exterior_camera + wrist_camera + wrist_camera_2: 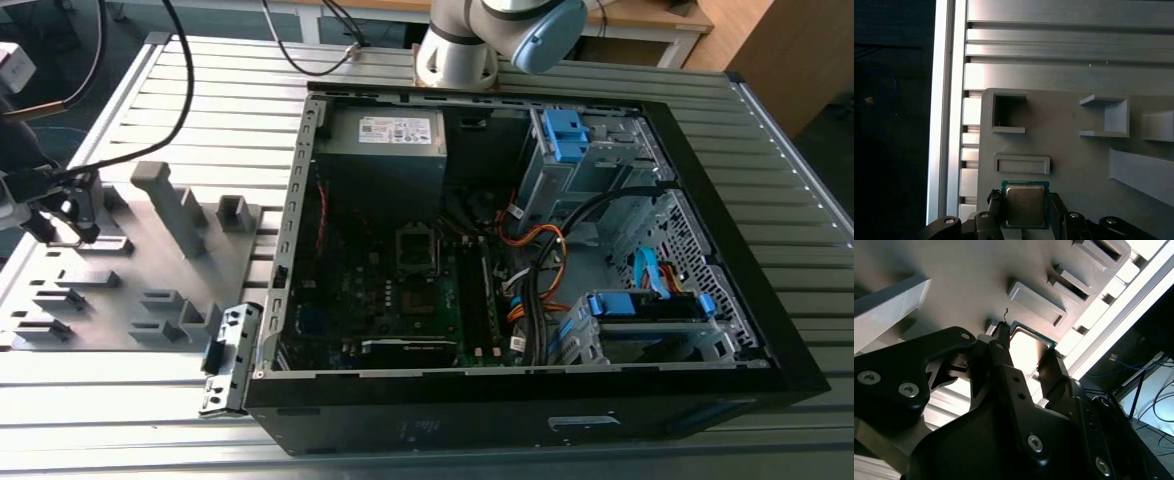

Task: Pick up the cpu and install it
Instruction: 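Pick up the cpu and move it towards the insertion slot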

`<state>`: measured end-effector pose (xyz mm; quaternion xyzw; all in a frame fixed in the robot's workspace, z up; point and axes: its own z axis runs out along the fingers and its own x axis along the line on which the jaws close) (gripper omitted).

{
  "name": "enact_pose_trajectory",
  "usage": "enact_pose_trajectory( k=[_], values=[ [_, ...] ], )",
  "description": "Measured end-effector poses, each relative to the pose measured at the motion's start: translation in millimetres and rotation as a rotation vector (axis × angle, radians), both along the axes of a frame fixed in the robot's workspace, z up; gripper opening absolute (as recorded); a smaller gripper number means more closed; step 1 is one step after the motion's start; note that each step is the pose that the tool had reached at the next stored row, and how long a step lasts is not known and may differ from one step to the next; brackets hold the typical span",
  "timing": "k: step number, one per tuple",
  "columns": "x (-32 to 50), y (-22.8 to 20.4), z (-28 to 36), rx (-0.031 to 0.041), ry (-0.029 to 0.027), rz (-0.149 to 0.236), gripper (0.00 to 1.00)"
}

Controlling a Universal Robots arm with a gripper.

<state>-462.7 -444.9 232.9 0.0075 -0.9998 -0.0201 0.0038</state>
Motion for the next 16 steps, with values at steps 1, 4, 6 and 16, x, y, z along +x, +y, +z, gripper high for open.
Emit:
enact_pose_trajectory(
  k=[1,4,6,16],
  values=[
    [0.0,0.0,0.0,0.0000,0.0000,0.000,0.47],
    [0.0,0.0,1.0,-0.0002,0.0003,0.000,0.47],
    [0.0,0.0,1.8,-0.0001,0.0001,0.000,0.47],
    [0.0,0.0,4.4,0.0001,0.0000,0.000,0.47]
  ],
)
